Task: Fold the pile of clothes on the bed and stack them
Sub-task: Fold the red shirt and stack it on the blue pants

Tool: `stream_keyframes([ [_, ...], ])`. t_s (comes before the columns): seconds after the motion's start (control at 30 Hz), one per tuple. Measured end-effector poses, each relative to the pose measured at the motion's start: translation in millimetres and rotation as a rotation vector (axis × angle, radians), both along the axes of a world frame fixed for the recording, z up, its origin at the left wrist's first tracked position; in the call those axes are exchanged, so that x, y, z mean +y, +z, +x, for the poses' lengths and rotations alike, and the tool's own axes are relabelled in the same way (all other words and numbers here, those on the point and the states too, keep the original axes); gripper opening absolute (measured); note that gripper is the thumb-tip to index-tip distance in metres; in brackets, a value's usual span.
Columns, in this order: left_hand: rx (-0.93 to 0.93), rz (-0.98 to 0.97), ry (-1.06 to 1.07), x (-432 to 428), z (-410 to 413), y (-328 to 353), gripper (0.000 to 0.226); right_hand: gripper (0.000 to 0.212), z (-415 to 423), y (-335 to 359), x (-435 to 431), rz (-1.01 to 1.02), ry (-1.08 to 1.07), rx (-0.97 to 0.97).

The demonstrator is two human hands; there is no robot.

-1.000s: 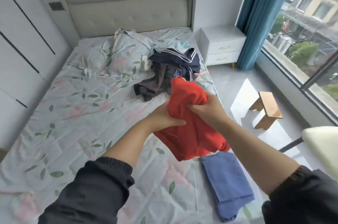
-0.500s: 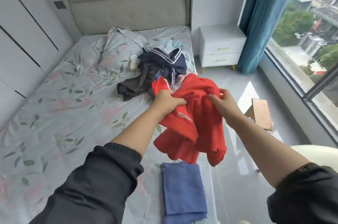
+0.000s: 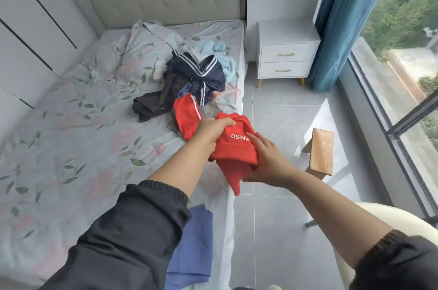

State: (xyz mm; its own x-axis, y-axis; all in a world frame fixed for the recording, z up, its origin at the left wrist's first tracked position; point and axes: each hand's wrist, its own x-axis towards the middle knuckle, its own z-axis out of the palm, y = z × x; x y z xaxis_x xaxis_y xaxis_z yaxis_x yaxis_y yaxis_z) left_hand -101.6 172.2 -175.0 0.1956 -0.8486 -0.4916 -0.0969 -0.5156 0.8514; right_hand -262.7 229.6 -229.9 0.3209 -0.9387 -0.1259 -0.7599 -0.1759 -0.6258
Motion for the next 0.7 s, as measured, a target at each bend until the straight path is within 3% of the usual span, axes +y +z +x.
stream_keyframes([
  [0.17, -0.030, -0.042, -0.067, -31, -6, 2, 0.014, 0.089, -10, -5, -38, -0.111, -0.200, -0.225],
  [0.4, -0.154, -0.203, -0.228, -90, 12, -4, 0.009, 0.098, 0, 2, -130, -0.041, 0.052, -0.226],
  [0.57, -0.154, -0.185, -0.136, -156, 49, 2, 0.010, 0.054, 25, 22, -224, 0.338, 0.115, -0.490],
  [0.7, -0.061, -0.167, -0.011, -201, 83, 11, 0.002, 0.032, 58, 36, -297, 0.370, 0.183, -0.453],
])
